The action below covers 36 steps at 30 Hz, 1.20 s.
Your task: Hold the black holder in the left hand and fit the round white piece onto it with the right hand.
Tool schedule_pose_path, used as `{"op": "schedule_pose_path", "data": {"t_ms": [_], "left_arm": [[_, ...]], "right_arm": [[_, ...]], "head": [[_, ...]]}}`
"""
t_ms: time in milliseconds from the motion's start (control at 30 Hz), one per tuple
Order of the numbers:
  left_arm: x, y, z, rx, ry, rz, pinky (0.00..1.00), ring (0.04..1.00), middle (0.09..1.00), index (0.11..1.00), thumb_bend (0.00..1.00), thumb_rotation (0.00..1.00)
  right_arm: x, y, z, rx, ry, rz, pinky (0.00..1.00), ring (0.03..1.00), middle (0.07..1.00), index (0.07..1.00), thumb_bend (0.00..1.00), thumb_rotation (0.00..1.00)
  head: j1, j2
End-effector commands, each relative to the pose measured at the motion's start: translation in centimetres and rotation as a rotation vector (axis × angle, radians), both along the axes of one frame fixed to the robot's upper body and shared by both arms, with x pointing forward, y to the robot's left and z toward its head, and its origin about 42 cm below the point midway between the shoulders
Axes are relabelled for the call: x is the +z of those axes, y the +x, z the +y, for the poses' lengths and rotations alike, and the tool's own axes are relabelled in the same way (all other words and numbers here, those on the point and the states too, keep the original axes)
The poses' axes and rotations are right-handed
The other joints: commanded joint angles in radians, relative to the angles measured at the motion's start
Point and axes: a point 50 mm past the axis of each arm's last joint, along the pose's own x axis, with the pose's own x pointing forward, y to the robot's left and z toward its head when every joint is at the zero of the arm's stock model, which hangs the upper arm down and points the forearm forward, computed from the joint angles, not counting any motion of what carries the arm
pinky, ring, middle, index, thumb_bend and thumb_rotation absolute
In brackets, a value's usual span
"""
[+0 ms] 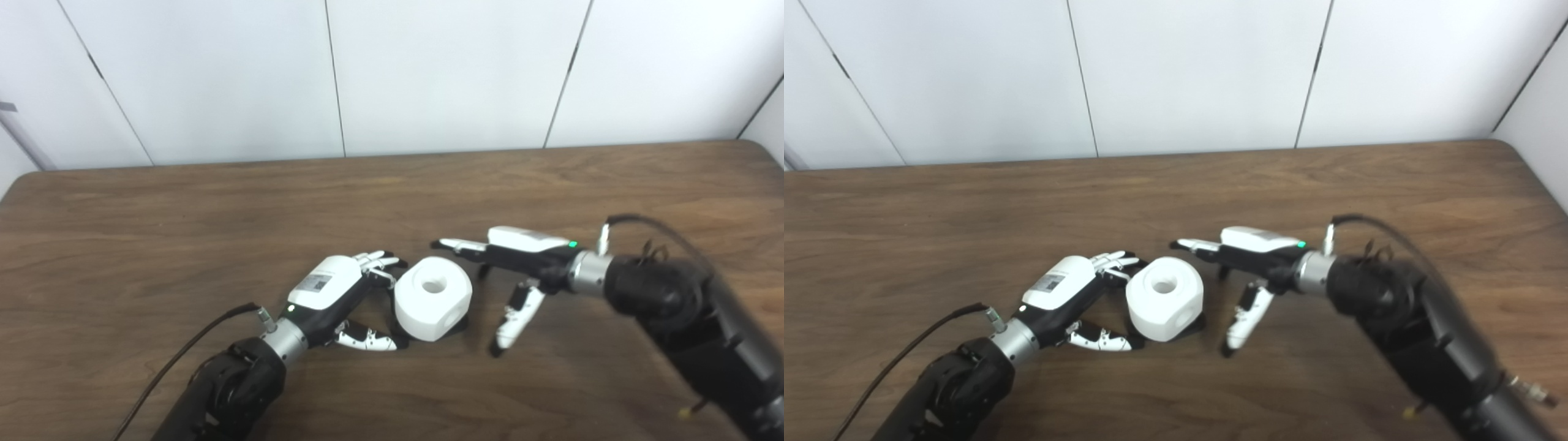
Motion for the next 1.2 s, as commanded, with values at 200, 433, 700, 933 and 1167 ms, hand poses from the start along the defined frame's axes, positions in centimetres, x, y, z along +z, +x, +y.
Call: {"op": "schedule_pose_path", "data": {"t_ms": [200, 433, 700, 933, 1167], "left_arm": [[-0.9, 0.1, 0.6, 0.005, 0.051, 0.029, 0.91, 0.936, 0.889, 0.483, 0.52, 0.06], [-0.8, 0.2, 0.8, 0.005, 0.056, 0.031, 0.92, 0.940, 0.892, 0.483, 0.52, 0.06], [-0.7, 0.1, 0.8, 0.002, 0.052, 0.030, 0.92, 0.939, 0.890, 0.483, 0.52, 0.06], [-0.8, 0.0, 0.8, 0.003, 0.050, 0.034, 0.91, 0.935, 0.890, 0.484, 0.52, 0.06], [-0.8, -0.1, 1.0, 0.002, 0.039, 0.057, 0.86, 0.913, 0.902, 0.489, 0.52, 0.06]], "right_arm": [[3.7, 0.6, -3.1, -0.053, -0.035, 0.002, 0.73, 0.899, 0.960, 0.984, 0.93, 0.02], [2.3, 0.6, -4.7, -0.262, 0.398, -0.269, 0.51, 0.613, 0.662, 0.646, 0.72, 0.00], [0.0, 0.2, -3.8, -0.497, 0.890, -0.291, 0.56, 0.637, 0.690, 0.670, 0.65, 0.02], [-1.1, -0.3, -3.5, -0.588, 1.052, -0.222, 0.54, 0.666, 0.721, 0.701, 0.64, 0.10], [-1.5, -0.7, -3.3, -0.592, 1.075, -0.207, 0.55, 0.668, 0.729, 0.718, 0.67, 0.08]], "head": [[-0.005, -0.002], [-0.006, -0.006], [-0.009, -0.007], [-0.007, -0.005], [-0.006, -0.004]]}}
